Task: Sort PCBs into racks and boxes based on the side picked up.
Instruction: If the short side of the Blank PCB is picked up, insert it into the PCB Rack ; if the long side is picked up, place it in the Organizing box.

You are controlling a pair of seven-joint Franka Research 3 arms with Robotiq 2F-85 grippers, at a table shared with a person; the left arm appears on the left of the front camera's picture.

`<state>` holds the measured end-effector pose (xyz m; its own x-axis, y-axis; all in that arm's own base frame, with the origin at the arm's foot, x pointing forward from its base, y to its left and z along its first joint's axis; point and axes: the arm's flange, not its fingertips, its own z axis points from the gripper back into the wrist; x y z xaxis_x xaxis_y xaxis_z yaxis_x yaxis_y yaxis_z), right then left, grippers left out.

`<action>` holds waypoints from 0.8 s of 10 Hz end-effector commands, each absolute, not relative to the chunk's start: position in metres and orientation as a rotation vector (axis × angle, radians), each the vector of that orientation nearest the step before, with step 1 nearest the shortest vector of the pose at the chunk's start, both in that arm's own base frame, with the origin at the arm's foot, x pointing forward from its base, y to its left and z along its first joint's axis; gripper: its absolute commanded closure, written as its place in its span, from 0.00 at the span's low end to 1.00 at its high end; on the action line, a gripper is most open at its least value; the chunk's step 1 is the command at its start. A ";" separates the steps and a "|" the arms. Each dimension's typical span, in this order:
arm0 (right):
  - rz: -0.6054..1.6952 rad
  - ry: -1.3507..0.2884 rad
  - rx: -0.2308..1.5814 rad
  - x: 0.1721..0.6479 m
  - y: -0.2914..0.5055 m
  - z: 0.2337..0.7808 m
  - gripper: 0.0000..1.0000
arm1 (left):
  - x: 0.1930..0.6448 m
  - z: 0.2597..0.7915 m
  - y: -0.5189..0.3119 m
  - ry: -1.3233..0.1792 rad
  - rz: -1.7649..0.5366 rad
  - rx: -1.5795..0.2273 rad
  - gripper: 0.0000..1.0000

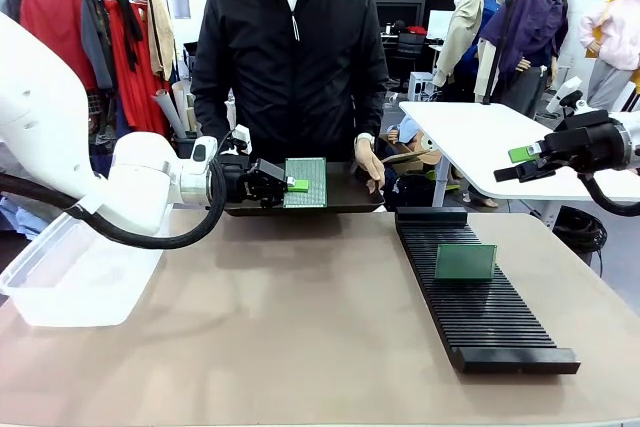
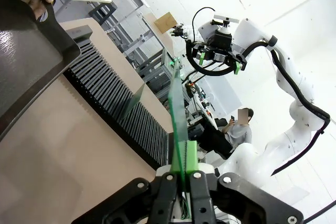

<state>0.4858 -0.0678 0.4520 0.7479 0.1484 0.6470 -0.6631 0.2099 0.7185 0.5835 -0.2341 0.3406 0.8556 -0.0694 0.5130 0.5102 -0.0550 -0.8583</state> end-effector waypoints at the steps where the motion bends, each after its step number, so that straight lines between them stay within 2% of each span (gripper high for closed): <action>1: 0.598 -0.504 1.227 0.487 -0.066 0.454 0.00 | 0.583 0.341 -0.235 -0.357 -0.491 -1.568 1.00; 6: 0.598 -0.504 1.227 0.487 -0.066 0.454 0.00 | 0.583 0.341 -0.234 -0.358 -0.489 -1.563 1.00; 8: 0.598 -0.504 1.227 0.487 -0.066 0.454 0.00 | 0.574 0.367 -0.197 -0.322 -0.454 -1.495 1.00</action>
<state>0.4859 -0.0678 0.4519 0.7480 0.1483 0.6469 -0.6630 0.2098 0.7186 0.5844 -0.2185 0.3493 0.8637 -0.0745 0.4984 0.4978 -0.0273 -0.8668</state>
